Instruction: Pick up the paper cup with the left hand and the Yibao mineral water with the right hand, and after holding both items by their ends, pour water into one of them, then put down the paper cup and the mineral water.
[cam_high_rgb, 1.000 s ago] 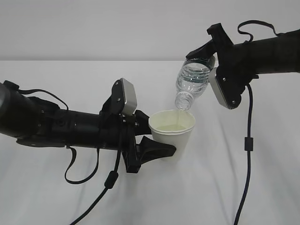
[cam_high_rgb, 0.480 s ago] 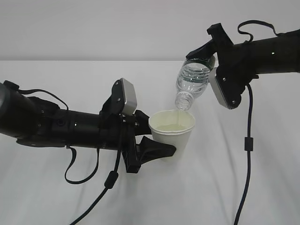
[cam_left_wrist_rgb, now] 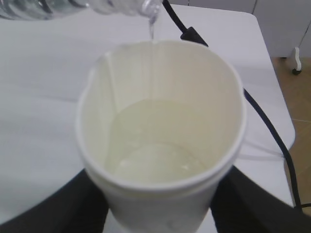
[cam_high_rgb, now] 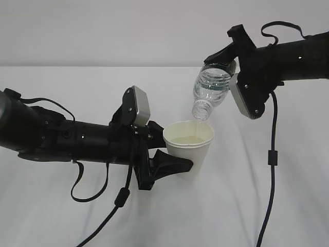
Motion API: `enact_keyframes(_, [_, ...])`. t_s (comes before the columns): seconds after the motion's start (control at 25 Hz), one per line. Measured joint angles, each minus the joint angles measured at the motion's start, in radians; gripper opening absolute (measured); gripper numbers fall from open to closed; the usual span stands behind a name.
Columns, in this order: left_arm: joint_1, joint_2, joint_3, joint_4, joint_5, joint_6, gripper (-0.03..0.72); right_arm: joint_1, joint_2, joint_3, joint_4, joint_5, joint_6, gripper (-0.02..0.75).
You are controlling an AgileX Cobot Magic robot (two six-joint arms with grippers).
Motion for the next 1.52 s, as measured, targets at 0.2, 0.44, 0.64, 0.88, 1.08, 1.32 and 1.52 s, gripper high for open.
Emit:
enact_keyframes(0.2, [0.000, 0.000, 0.000, 0.002, 0.000, 0.000, 0.430, 0.000, -0.002, 0.000, 0.000, 0.000, 0.000, 0.445])
enact_keyframes(0.44, [0.000, 0.000, 0.000, 0.002, 0.000, 0.000, 0.430, 0.000, -0.002, 0.000, 0.000, 0.000, 0.000, 0.445])
enact_keyframes(0.64, [0.000, 0.000, 0.000, 0.002, 0.000, 0.000, 0.430, 0.000, -0.002, 0.000, 0.000, 0.000, 0.000, 0.444])
enact_keyframes(0.88, [0.000, 0.000, 0.000, 0.002, 0.000, 0.000, 0.430, 0.002, -0.002, 0.000, 0.000, 0.000, 0.028, 0.444])
enact_keyframes(1.08, [0.000, 0.000, 0.000, 0.002, 0.000, 0.000, 0.430, 0.002, -0.002, 0.000, 0.000, -0.006, 0.060, 0.444])
enact_keyframes(1.32, [0.000, 0.000, 0.000, 0.002, 0.000, 0.000, 0.430, 0.002, -0.002, 0.000, 0.000, -0.023, 0.114, 0.444])
enact_keyframes(1.52, [0.000, 0.000, 0.000, 0.002, 0.000, 0.000, 0.430, 0.002, -0.010, 0.000, 0.007, -0.042, 0.215, 0.444])
